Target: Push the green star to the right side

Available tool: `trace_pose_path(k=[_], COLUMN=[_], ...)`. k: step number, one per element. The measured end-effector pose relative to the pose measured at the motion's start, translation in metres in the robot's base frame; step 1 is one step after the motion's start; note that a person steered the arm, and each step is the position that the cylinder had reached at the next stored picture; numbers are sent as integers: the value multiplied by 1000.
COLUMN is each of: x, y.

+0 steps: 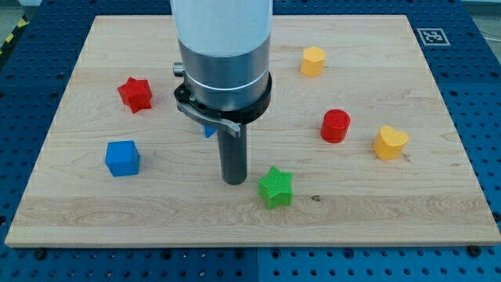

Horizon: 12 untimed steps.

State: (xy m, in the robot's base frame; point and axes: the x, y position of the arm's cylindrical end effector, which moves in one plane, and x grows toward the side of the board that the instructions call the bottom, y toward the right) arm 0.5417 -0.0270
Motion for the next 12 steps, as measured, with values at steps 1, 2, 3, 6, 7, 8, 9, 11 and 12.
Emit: trace_pose_path(k=[1,2,3,6,7,8,9,11,12], x=[11,12,12,12,20,30,31,38,41], y=[0,0,3,23,23,27,36,58,68])
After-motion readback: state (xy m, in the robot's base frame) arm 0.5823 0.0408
